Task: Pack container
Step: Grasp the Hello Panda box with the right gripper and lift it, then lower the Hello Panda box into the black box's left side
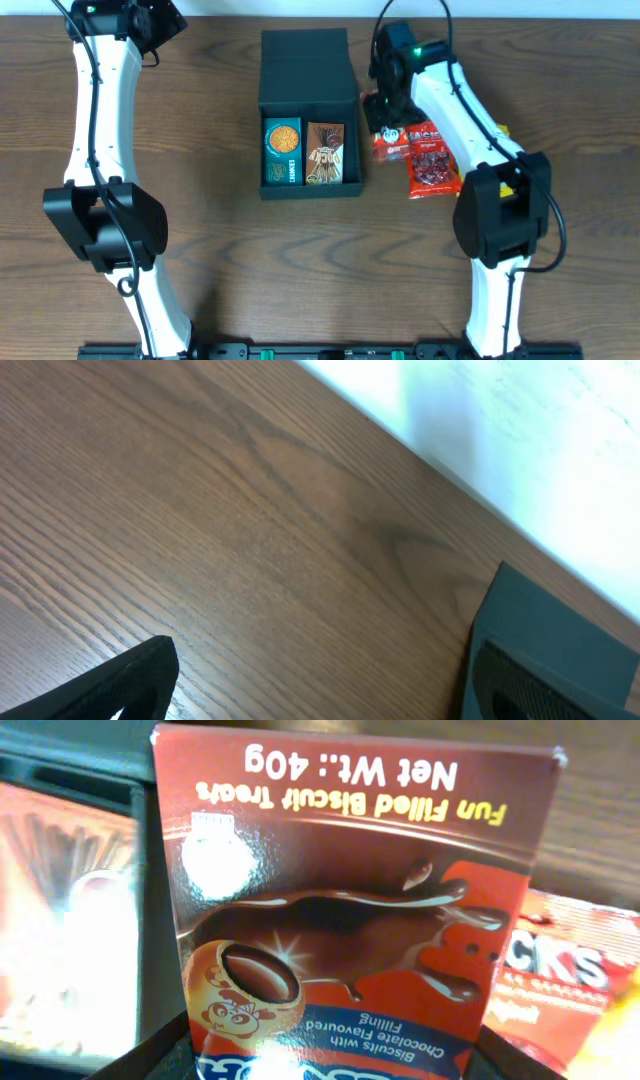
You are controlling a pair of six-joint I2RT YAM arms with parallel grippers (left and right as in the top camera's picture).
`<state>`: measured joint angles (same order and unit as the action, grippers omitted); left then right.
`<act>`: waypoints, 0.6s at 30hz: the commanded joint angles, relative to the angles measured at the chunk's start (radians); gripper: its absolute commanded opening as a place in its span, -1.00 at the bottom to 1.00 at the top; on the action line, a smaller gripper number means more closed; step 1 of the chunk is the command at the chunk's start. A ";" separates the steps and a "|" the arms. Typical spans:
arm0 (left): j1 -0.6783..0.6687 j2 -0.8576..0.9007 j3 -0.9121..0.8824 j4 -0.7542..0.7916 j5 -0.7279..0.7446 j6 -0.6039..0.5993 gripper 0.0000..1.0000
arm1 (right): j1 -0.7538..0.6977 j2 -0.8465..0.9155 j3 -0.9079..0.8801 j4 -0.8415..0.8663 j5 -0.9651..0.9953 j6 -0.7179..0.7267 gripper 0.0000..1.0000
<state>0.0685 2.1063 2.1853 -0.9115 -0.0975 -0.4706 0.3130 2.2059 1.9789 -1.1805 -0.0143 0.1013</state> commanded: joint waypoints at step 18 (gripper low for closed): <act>0.004 -0.001 -0.003 0.003 -0.014 -0.016 0.90 | 0.186 0.005 0.232 0.004 -0.224 0.175 0.19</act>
<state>0.0685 2.1063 2.1853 -0.9092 -0.0975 -0.4747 0.4507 2.2059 2.1975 -1.1923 -0.2131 0.2207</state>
